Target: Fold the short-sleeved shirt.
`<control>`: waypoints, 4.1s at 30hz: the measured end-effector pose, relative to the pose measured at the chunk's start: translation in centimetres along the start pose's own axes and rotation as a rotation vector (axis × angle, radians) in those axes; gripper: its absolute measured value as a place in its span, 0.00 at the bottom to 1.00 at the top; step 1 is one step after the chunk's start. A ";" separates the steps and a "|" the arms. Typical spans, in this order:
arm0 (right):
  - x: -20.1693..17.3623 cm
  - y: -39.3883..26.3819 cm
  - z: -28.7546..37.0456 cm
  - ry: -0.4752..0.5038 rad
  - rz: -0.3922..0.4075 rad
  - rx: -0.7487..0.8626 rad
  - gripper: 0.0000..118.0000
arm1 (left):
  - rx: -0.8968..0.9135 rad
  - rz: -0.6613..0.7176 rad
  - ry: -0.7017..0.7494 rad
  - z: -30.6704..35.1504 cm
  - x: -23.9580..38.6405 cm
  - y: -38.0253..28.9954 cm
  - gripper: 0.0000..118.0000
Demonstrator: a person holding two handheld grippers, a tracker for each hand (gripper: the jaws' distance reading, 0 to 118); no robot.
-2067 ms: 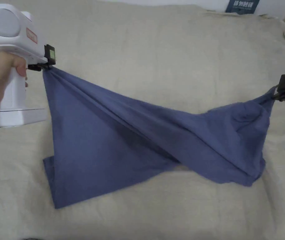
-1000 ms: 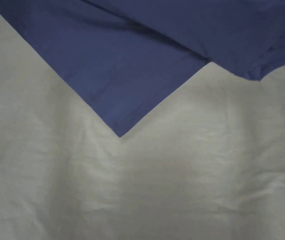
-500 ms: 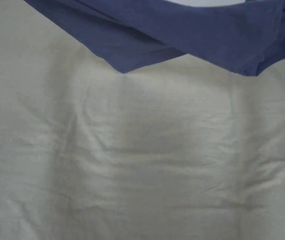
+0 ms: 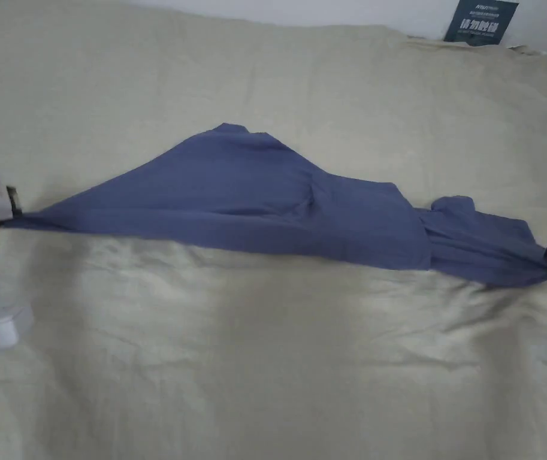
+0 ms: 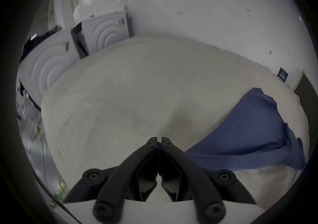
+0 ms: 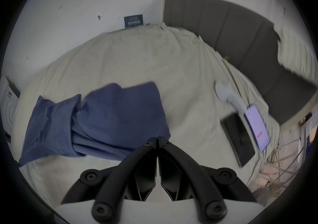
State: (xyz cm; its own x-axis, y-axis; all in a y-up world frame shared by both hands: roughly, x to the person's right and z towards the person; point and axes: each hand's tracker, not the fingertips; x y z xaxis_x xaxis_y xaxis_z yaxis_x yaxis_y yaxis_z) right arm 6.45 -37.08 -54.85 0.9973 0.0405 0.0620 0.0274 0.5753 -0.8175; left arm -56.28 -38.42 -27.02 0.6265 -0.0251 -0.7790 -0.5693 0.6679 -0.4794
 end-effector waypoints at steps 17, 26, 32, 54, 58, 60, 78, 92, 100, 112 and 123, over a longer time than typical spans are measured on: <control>9.4 -13.0 7.5 0.104 -0.051 -0.027 0.00 | 0.028 0.057 -0.033 10.2 -12.5 -12.9 0.00; 9.3 -16.9 7.3 0.108 -0.029 -0.081 0.32 | -0.042 0.051 -0.003 10.6 -13.6 -16.2 0.55; 9.0 -16.4 10.7 0.072 0.049 0.041 0.85 | 0.042 0.084 -0.173 13.0 -14.2 -13.8 1.00; 0.0 -22.0 25.4 0.298 0.102 0.658 0.13 | 0.620 -0.218 -0.443 23.7 2.1 -15.9 0.00; 0.5 -22.3 25.2 0.294 0.055 0.656 0.00 | 0.584 -0.229 -0.488 23.8 2.1 -16.6 0.00; 1.0 -22.1 24.8 0.292 0.079 0.657 0.00 | 0.576 -0.239 -0.490 24.1 2.3 -16.8 0.00; 6.5 -15.7 18.1 0.235 0.014 0.233 0.69 | 0.537 -0.261 -0.554 23.5 5.5 -16.3 0.00; 8.4 -15.1 4.4 0.067 -0.170 -0.229 0.74 | 0.478 -0.302 -0.597 21.6 8.6 -15.9 0.00; 7.3 -15.5 2.6 0.062 -0.147 -0.247 0.54 | 0.429 -0.332 -0.588 19.1 10.1 -15.2 0.00; 6.4 -14.9 3.7 0.116 -0.144 -0.232 0.04 | 0.335 -0.333 -0.581 17.0 12.1 -13.1 0.52; 6.8 -13.2 6.4 0.197 -0.103 -0.127 0.04 | 0.125 -0.413 -0.552 10.2 17.8 -3.4 0.97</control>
State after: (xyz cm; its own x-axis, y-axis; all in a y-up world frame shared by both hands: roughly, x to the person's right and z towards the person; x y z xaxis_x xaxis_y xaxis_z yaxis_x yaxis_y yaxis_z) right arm 12.40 -39.16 -39.97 0.9826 -0.1800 0.0462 0.1257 0.4602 -0.8789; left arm -37.76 -33.55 -35.08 0.9761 0.0640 -0.2076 -0.1814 0.7662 -0.6165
